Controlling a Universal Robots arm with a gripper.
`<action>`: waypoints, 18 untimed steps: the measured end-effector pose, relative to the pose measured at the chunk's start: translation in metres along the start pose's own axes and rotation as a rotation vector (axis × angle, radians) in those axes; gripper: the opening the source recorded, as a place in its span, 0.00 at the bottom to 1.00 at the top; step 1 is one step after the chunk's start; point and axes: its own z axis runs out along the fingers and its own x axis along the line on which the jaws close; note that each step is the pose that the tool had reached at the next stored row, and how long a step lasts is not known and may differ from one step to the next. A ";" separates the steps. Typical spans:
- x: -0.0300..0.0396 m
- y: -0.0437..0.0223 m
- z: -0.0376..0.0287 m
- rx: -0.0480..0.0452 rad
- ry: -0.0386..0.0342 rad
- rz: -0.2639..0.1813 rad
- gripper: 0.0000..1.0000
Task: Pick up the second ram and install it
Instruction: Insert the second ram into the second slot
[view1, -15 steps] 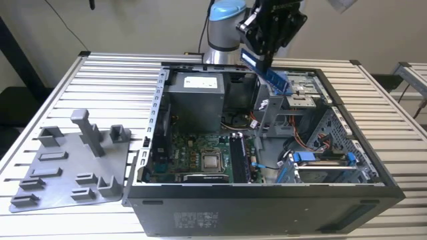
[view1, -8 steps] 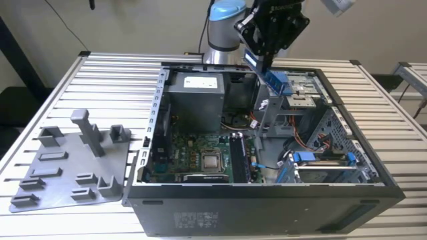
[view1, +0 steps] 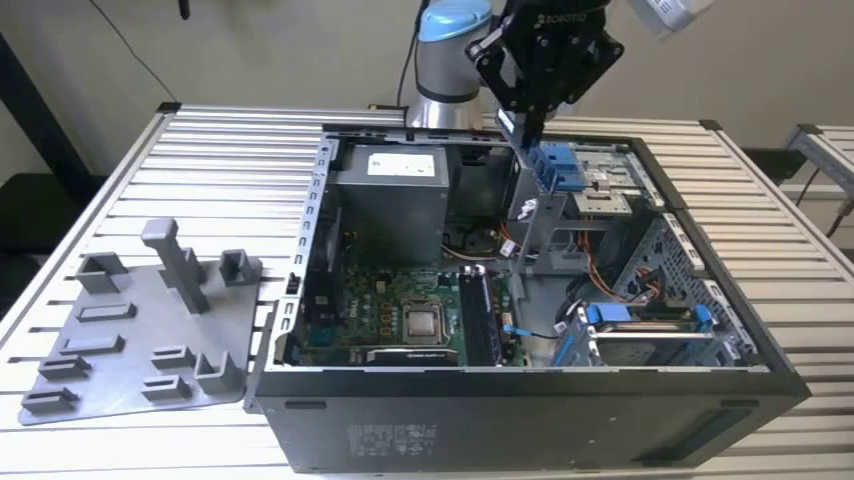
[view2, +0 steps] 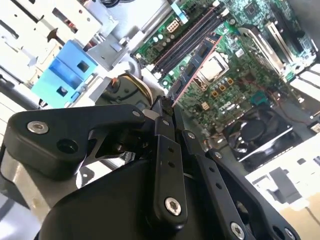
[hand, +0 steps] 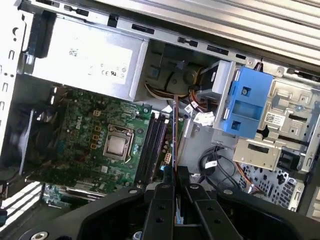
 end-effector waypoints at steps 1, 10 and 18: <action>0.0000 0.0000 0.0002 0.0007 0.0001 0.018 0.14; 0.0001 0.0000 0.0025 0.0071 0.0003 0.182 0.14; 0.0001 0.0000 0.0031 0.0083 0.0004 0.210 0.14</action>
